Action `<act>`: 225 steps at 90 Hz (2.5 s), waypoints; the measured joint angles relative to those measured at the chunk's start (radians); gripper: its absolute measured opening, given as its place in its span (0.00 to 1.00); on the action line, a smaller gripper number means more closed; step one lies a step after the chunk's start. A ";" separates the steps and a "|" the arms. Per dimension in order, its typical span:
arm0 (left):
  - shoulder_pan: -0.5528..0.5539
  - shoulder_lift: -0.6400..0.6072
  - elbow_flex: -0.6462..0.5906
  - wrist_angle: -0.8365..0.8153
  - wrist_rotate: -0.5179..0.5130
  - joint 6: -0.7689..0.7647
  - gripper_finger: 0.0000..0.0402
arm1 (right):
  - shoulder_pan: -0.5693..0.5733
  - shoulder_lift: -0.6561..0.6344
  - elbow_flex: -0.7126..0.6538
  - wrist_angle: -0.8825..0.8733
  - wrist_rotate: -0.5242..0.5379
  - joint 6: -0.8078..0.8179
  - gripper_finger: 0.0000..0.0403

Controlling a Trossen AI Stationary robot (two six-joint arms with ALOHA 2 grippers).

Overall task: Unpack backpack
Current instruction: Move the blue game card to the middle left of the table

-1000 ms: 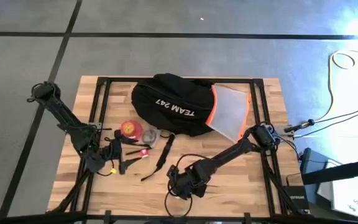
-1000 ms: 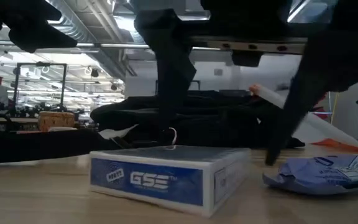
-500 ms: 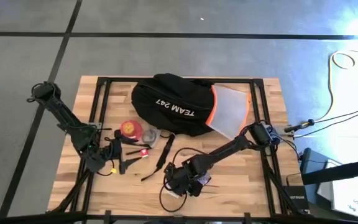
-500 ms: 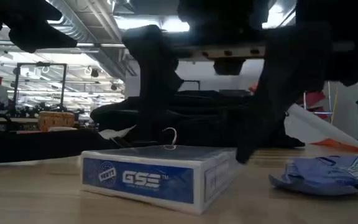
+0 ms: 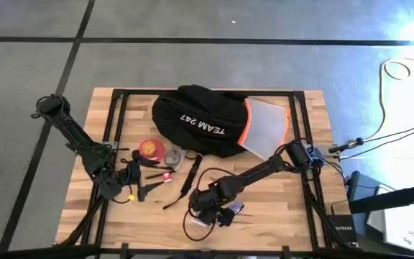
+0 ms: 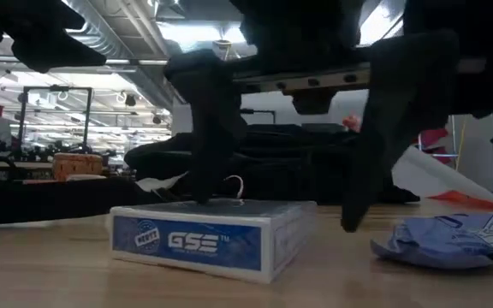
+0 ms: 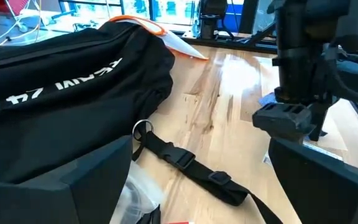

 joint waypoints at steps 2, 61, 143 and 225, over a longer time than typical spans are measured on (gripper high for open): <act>0.000 0.000 0.000 0.000 0.000 0.000 0.90 | 0.000 0.001 0.000 0.002 -0.001 0.000 0.91; 0.000 0.000 0.000 -0.002 0.003 0.000 0.90 | 0.079 -0.007 -0.002 -0.035 0.077 0.083 0.84; 0.000 0.000 0.000 -0.001 0.002 0.000 0.90 | 0.026 -0.027 -0.005 -0.001 0.090 0.021 0.89; 0.000 0.000 0.000 -0.033 0.001 -0.024 0.90 | 0.034 0.022 0.065 -0.117 0.068 0.111 0.86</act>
